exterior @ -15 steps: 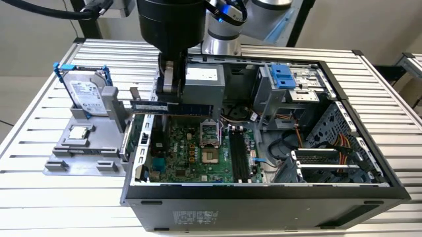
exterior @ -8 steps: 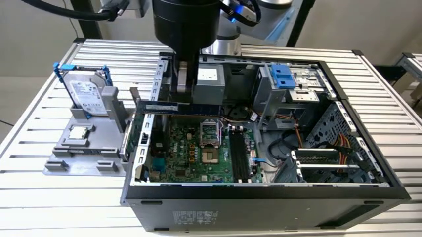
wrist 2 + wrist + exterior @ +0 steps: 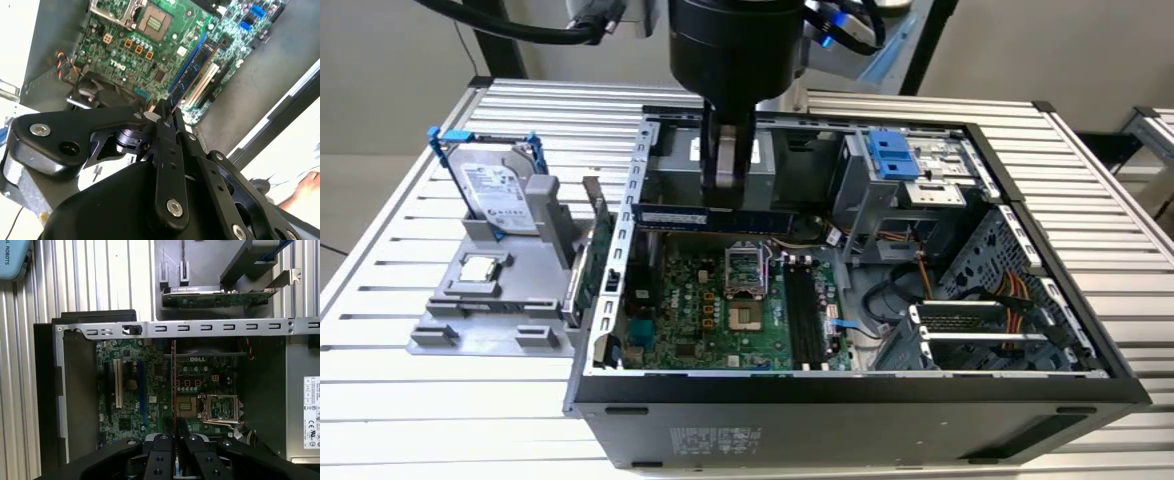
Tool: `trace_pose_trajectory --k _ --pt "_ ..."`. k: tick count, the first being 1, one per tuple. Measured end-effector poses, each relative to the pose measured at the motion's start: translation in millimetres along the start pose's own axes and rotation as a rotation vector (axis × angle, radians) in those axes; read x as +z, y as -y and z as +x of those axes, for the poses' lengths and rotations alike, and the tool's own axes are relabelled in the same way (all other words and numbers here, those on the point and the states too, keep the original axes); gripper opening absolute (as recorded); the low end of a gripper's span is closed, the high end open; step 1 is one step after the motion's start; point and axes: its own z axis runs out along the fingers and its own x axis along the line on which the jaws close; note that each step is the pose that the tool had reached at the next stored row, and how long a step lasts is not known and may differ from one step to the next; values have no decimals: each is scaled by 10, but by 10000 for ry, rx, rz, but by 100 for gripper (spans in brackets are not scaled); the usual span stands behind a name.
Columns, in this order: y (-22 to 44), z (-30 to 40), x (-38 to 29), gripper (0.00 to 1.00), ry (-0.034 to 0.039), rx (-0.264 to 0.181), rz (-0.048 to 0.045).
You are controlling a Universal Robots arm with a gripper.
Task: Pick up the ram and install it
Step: 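Pick up the ram and move it above insertion slot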
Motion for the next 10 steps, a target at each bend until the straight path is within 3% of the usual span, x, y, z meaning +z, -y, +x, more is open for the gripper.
trace_pose_trajectory --k 10 --pt "270 -16 -7 0 3 84 -2"
